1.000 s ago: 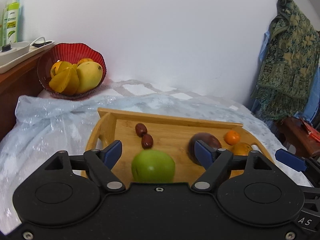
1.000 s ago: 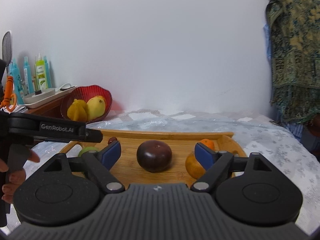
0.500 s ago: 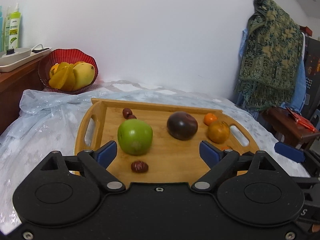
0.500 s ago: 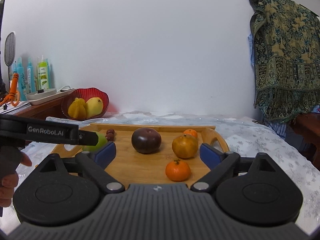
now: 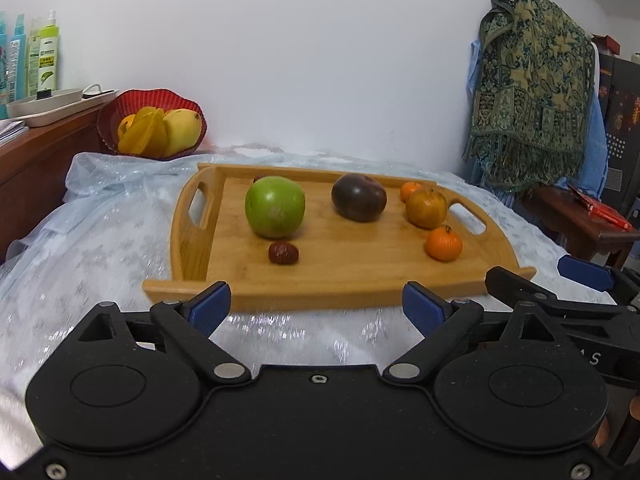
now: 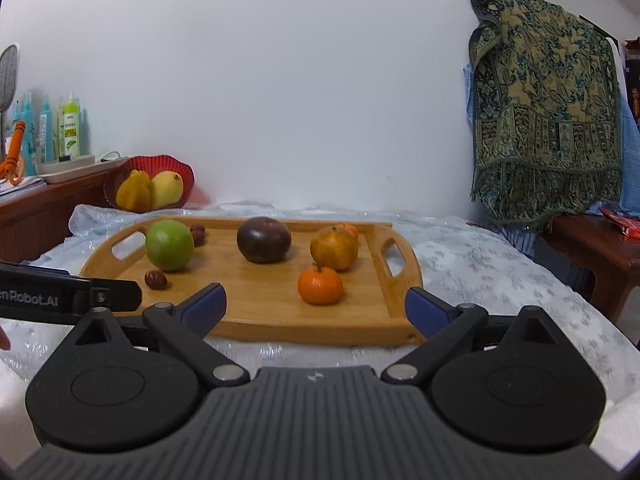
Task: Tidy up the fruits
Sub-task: 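Withdraw both open tools from the tray toward the last fruits, then grasp the tangerine with the left tool while the right tool grasps the last red date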
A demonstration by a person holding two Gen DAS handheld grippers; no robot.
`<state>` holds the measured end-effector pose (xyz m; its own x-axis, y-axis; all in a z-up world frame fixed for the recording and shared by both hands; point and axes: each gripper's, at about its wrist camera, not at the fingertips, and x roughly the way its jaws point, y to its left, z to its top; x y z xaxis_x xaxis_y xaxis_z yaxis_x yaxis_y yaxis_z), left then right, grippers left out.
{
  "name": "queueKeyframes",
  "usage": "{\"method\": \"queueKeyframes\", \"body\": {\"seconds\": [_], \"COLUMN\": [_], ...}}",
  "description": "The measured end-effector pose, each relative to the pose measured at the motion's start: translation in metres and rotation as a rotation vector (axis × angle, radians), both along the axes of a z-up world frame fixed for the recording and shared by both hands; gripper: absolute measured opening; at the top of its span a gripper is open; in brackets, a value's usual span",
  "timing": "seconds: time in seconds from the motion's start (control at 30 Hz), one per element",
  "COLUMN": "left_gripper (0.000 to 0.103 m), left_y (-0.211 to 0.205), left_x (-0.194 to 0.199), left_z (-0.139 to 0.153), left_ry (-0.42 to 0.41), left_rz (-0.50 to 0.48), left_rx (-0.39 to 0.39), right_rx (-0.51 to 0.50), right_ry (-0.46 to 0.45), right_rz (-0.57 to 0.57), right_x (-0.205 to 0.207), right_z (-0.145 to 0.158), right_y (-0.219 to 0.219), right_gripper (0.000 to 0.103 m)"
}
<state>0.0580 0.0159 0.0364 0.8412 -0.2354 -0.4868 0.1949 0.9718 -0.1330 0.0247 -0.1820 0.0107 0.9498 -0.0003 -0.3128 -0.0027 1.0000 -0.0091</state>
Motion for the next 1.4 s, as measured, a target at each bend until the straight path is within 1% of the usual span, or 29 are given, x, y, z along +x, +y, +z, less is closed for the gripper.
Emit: {"method": "queueKeyframes", "body": {"seconds": [0.17, 0.23, 0.37, 0.47, 0.6, 0.73, 0.87, 0.9, 0.97, 1.0, 1.07, 1.17, 1.23, 1.33, 1.4], "left_gripper": [0.094, 0.098, 0.1, 0.101, 0.101, 0.101, 0.101, 0.101, 0.099, 0.097, 0.092, 0.084, 0.075, 0.07, 0.066], "left_y": [0.001, -0.001, -0.004, -0.003, -0.001, -0.005, -0.01, -0.012, -0.014, -0.015, -0.015, -0.015, -0.018, -0.022, -0.023], "left_x": [-0.016, -0.022, -0.033, -0.037, -0.039, -0.043, -0.044, -0.045, -0.047, -0.048, -0.048, -0.048, -0.047, -0.049, -0.049], "left_z": [-0.009, -0.013, -0.017, -0.02, -0.024, -0.028, -0.031, -0.032, -0.033, -0.034, -0.035, -0.039, -0.043, -0.044, -0.044], "left_ry": [0.015, 0.012, -0.002, 0.005, 0.022, 0.026, 0.039, 0.039, 0.038, 0.04, 0.052, 0.071, 0.086, 0.075, 0.074], "left_rz": [-0.003, -0.011, -0.007, 0.0, 0.0, 0.008, -0.014, -0.018, -0.021, -0.027, -0.034, -0.036, -0.049, -0.063, -0.073], "left_rx": [-0.002, 0.014, 0.042, 0.028, 0.02, 0.042, 0.059, 0.059, 0.063, 0.064, 0.057, 0.045, 0.062, 0.087, 0.085], "right_rx": [0.011, 0.012, 0.002, 0.021, 0.016, 0.021, 0.031, 0.032, 0.031, 0.03, 0.029, 0.018, 0.011, 0.013, 0.02], "right_ry": [0.035, 0.05, 0.071, 0.081, 0.097, 0.113, 0.131, 0.133, 0.138, 0.141, 0.147, 0.148, 0.152, 0.16, 0.161], "right_rz": [-0.005, 0.001, -0.001, 0.006, 0.01, 0.02, 0.018, 0.017, 0.018, 0.018, 0.022, 0.03, 0.035, 0.038, 0.037], "right_x": [-0.008, -0.011, -0.015, -0.016, -0.018, -0.017, -0.014, -0.014, -0.014, -0.013, -0.013, -0.012, -0.012, -0.011, -0.011], "right_z": [-0.009, -0.014, -0.019, -0.021, -0.025, -0.027, -0.029, -0.03, -0.03, -0.031, -0.032, -0.032, -0.033, -0.034, -0.034], "right_y": [0.002, 0.003, 0.007, 0.005, 0.007, 0.009, 0.009, 0.009, 0.009, 0.01, 0.011, 0.014, 0.015, 0.016, 0.015], "right_gripper": [0.102, 0.102, 0.101, 0.1, 0.098, 0.09, 0.079, 0.078, 0.073, 0.072, 0.066, 0.059, 0.056, 0.053, 0.052]}}
